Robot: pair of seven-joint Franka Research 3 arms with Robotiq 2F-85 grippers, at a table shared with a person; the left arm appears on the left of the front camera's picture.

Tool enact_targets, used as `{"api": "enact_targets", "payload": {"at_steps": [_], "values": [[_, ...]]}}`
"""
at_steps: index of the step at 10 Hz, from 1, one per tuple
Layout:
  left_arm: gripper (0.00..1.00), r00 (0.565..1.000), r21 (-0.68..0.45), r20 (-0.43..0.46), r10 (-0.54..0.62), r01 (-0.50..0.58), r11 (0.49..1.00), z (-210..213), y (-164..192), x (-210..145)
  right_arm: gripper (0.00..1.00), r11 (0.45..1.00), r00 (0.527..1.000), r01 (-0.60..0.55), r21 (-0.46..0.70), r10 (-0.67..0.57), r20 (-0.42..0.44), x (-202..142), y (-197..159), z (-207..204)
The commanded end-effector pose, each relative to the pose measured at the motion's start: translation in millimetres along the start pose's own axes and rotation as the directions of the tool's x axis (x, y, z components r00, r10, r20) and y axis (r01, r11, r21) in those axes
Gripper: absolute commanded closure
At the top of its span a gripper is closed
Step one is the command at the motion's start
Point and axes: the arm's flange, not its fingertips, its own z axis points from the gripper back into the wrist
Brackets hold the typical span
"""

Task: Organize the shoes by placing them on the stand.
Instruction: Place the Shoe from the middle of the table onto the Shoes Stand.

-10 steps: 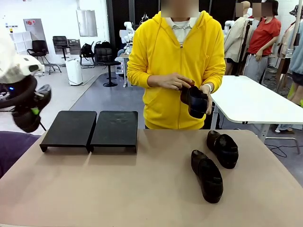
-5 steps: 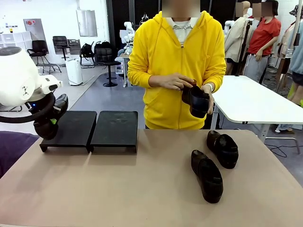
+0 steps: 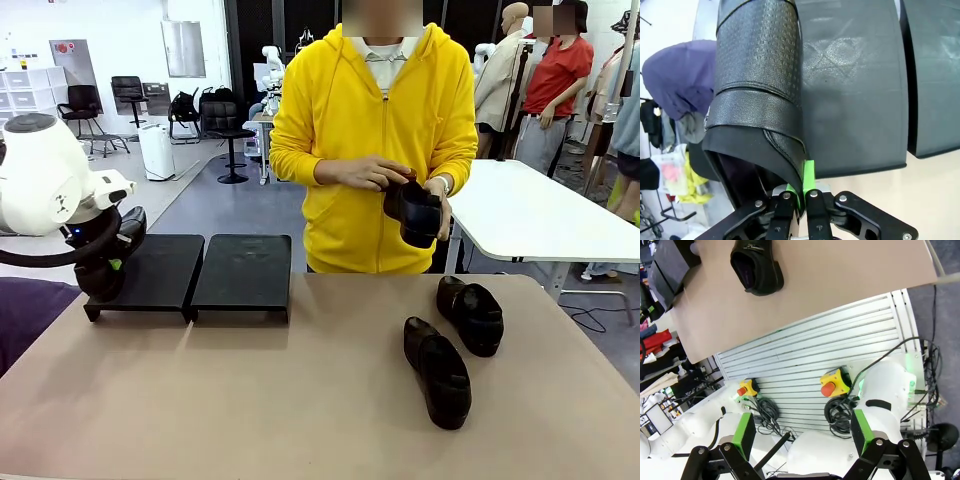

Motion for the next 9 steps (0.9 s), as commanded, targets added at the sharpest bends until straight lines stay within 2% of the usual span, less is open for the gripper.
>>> {"api": "enact_targets", "payload": {"at_steps": [1, 2, 3, 4, 5, 9], "values": [[1.0, 0.998, 0.047, 0.052, 0.023, -0.026, 0.999, -1.4, -2.4, 9.3, 0.0, 1.0, 1.0, 0.002, -0.006, -0.002, -0.002, -0.2, -0.5, 4.4], [1.0, 0.997, 0.052, 0.072, 0.036, -0.04, 0.998, -3.8, -3.0, 10.0, 0.0, 1.0, 1.0, 0.002, -0.006, -0.002, -0.002, -0.2, -0.5, 4.4], [0.65, 0.996, 0.052, 0.077, 0.037, -0.041, 0.998, -6.1, -4.2, 11.1, 0.0, 1.0, 1.0, 0.002, -0.006, -0.002, -0.002, -0.2, -0.5, 4.4], [0.07, 0.996, 0.049, 0.079, 0.032, -0.035, 0.998, -7.9, -6.0, 12.2, 0.0, 1.0, 1.0, 0.002, -0.006, -0.002, -0.002, -0.2, -0.5, 4.4], [0.0, 0.997, 0.045, 0.071, 0.029, -0.032, 0.998, -8.3, -7.9, 13.0, 0.0, 1.0, 1.0, 0.002, -0.006, -0.002, -0.002, -0.2, -0.5, 4.4], [0.0, 0.995, 0.057, 0.1, 0.03, -0.036, 0.998, 12.3, -10.9, 3.7, 0.0, 1.0, 1.0, 0.002, -0.006, -0.002, -0.002, -0.2, -0.5, 4.4]]}}
